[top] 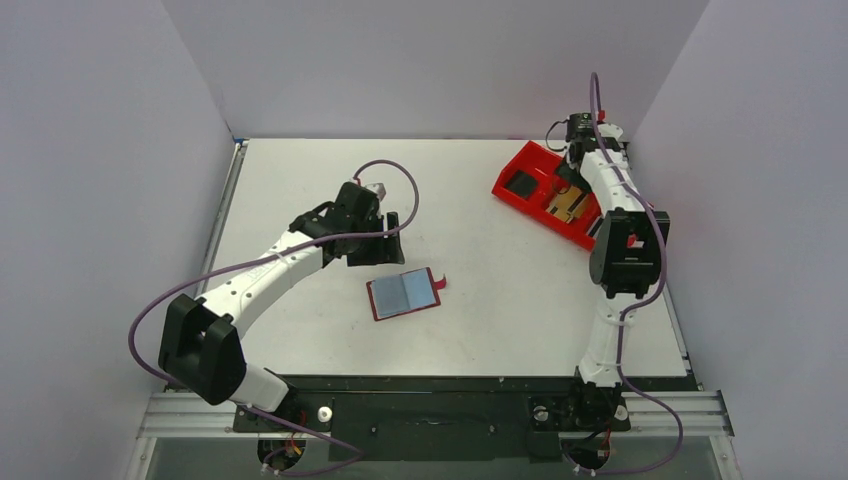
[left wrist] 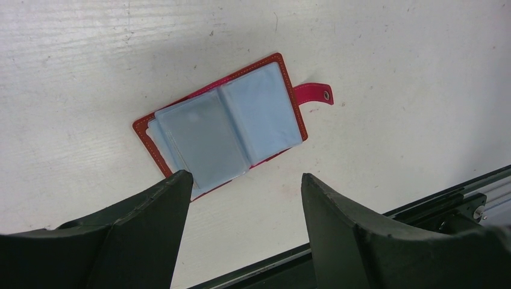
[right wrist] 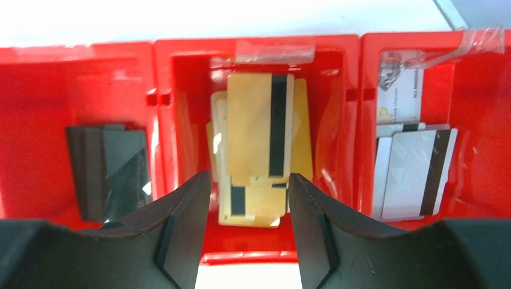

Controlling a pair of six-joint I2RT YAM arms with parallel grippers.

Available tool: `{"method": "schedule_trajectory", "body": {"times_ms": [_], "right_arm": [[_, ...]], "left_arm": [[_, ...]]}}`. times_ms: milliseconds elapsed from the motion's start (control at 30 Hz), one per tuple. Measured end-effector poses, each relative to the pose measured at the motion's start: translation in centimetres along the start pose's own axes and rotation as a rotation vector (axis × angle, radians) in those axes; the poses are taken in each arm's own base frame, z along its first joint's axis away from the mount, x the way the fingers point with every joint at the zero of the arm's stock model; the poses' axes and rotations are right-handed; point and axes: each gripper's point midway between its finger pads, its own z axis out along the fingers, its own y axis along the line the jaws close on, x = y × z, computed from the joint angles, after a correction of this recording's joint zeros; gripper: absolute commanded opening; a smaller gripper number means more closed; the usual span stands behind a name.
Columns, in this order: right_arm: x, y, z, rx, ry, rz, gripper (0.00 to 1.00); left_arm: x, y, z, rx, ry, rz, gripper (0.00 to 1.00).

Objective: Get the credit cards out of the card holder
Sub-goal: Place the credit card in the storage box, then remove the credit card from the card holder.

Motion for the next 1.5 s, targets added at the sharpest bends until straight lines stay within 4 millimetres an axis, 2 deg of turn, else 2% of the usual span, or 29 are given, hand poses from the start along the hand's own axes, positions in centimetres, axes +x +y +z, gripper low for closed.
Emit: {"method": "schedule_trajectory", "body": {"times_ms": [133,333,467,733,933,1033,1233,1367,1500], "right_arm": [[0.9,1.3,-3.1,-0.071,0.008,-0.017,0.48],[4.9,4.0,-11.5,-0.284,0.015,-0.058,0.48],[9.6,5.8,-15.4,-0.424,0.051,-0.109,0.48],[21.3,9.6,-19.4,-0.607,0.201,-0.264,0.48],[27.2,13.1,-23.8,-0.765,0.247,-0.372,0.48],[30.0,14.4,-24.7,-0.806,0.277,-0.418,0.48],[36.3,15.4,-23.7,-0.794,0.37,-0.541,0.49],[38.7,16.1,-23.6,-0.792,0.394,-0.605,0.49],[39.8,16.9,-24.6,-0.809,0.387,-0.647,0.49]], "left_arm": [[-0.3,0.1,0.1,-0.001,-0.004,-0.001,0.65],[-1.0,1.3,0.2,-0.026,-0.013,-0.029,0.65],[-1.6,2.4,0.2,-0.048,-0.025,-0.054,0.66],[-1.3,5.8,0.7,-0.134,-0.022,-0.107,0.66],[-0.5,9.0,0.7,-0.215,-0.017,-0.168,0.66],[-0.3,10.1,0.4,-0.244,-0.026,-0.195,0.66],[0.3,11.6,0.3,-0.279,-0.027,-0.244,0.66],[0.7,12.3,0.3,-0.292,-0.023,-0.264,0.66],[0.7,12.7,0.1,-0.297,-0.026,-0.281,0.66]]}}
